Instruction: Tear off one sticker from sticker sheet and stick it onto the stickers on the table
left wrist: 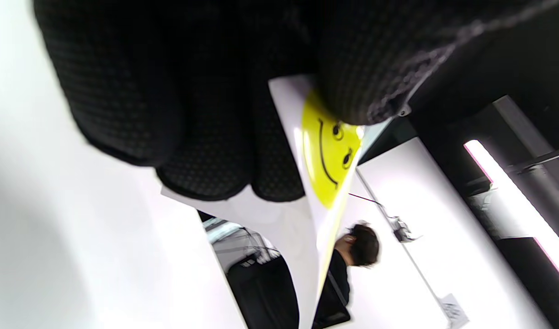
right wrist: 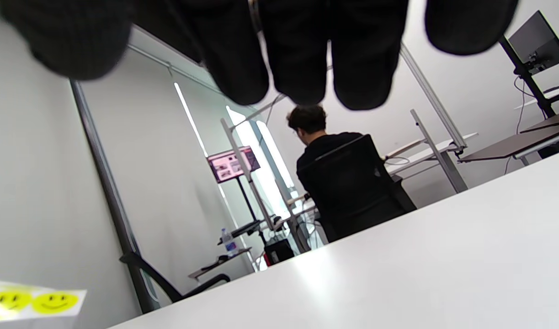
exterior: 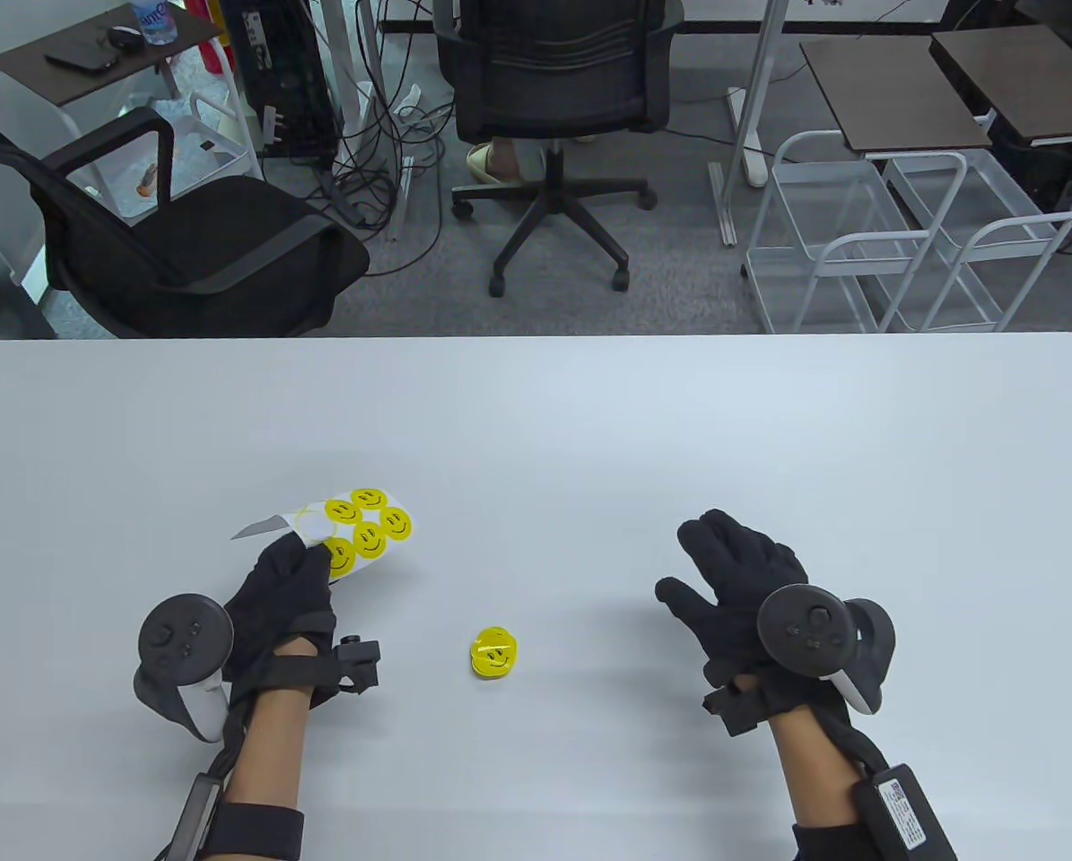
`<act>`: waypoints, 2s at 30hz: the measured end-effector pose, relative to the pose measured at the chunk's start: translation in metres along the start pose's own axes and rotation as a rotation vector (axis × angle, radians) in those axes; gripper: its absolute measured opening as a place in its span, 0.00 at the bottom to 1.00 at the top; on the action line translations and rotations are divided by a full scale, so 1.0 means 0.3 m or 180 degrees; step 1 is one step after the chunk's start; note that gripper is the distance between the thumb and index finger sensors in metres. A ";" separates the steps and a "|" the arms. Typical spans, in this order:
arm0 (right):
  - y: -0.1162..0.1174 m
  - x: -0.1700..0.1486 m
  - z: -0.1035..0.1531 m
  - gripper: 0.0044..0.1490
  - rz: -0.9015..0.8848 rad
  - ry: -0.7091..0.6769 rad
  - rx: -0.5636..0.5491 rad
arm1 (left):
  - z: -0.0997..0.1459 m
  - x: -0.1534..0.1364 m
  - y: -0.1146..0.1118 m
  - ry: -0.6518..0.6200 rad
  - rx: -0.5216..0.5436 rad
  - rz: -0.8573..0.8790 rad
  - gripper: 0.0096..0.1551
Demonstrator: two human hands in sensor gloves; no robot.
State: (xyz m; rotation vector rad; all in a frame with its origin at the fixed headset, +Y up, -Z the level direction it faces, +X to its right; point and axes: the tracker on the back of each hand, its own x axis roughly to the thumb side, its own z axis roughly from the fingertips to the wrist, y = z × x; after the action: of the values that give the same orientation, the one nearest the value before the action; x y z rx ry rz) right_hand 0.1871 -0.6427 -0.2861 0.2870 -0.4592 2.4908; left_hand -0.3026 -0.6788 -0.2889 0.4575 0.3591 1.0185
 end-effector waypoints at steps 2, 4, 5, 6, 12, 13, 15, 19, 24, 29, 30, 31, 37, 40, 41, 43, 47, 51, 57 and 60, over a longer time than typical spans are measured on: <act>0.003 -0.010 -0.001 0.47 -0.0029 0.0038 0.0016 | -0.021 -0.023 0.030 0.0213 -0.0029 -0.0300 0.22; 0.010 -0.018 -0.002 0.47 -0.0031 0.0065 0.0036 | -0.037 -0.045 0.063 0.0321 0.0037 -0.0677 0.22; 0.016 -0.024 -0.003 0.47 -0.0031 0.0088 0.0060 | -0.044 -0.057 0.081 0.0400 0.0052 -0.0866 0.22; 0.020 -0.029 -0.003 0.47 -0.0039 0.0110 0.0089 | -0.050 -0.072 0.102 0.0511 0.0065 -0.1045 0.22; 0.024 -0.040 -0.005 0.47 -0.0036 0.0171 0.0111 | -0.075 -0.140 0.227 0.1105 0.0158 -0.1903 0.23; 0.028 -0.047 -0.006 0.47 -0.0044 0.0201 0.0132 | -0.077 -0.149 0.251 0.1202 0.0184 -0.2119 0.24; 0.032 -0.055 -0.007 0.47 -0.0047 0.0234 0.0168 | -0.084 -0.173 0.291 0.1442 0.0087 -0.2549 0.24; 0.035 -0.061 -0.010 0.46 -0.0050 0.0256 0.0200 | -0.087 -0.224 0.349 0.1912 -0.0223 -0.3117 0.24; 0.038 -0.060 -0.010 0.46 -0.0064 0.0247 0.0213 | -0.083 -0.277 0.374 0.2426 -0.0898 -0.3612 0.25; 0.039 -0.059 -0.008 0.46 -0.0068 0.0235 0.0232 | -0.075 -0.303 0.384 0.2609 -0.1269 -0.4099 0.25; 0.040 -0.060 -0.008 0.46 -0.0074 0.0238 0.0231 | -0.073 -0.309 0.387 0.2624 -0.1306 -0.4182 0.26; 0.039 -0.060 -0.008 0.46 -0.0078 0.0240 0.0231 | -0.072 -0.313 0.387 0.2631 -0.1331 -0.4212 0.26; 0.040 -0.061 -0.007 0.46 -0.0108 0.0267 0.0243 | -0.064 -0.328 0.382 0.2732 -0.1565 -0.4539 0.35; 0.041 -0.061 -0.007 0.46 -0.0101 0.0270 0.0252 | -0.083 -0.284 0.357 0.2440 -0.1515 -0.5197 0.39; 0.041 -0.061 -0.008 0.46 -0.0096 0.0272 0.0254 | -0.092 -0.262 0.347 0.2353 -0.1496 -0.5361 0.41; 0.043 -0.061 -0.008 0.46 -0.0094 0.0282 0.0260 | -0.115 -0.194 0.318 0.2021 -0.1342 -0.5460 0.45; 0.048 -0.059 -0.009 0.46 -0.0060 0.0292 0.0284 | -0.155 -0.018 0.222 0.1064 -0.1049 -0.5374 0.52; 0.049 -0.058 -0.009 0.47 -0.0034 0.0291 0.0297 | -0.138 0.197 0.090 -0.0153 -0.0831 -0.4975 0.57; 0.050 -0.060 -0.006 0.47 -0.0013 0.0298 0.0304 | -0.050 0.388 -0.076 -0.1213 -0.0771 -0.4304 0.62; 0.047 -0.062 -0.006 0.47 -0.0015 0.0320 0.0295 | -0.002 0.425 -0.143 -0.1632 -0.0803 -0.4039 0.63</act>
State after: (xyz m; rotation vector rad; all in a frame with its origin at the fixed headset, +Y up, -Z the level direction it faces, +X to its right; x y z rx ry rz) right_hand 0.1935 -0.6623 -0.2971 0.1980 -0.3024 2.5123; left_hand -0.2105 -0.5862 -0.3213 0.1676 0.0071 -0.2999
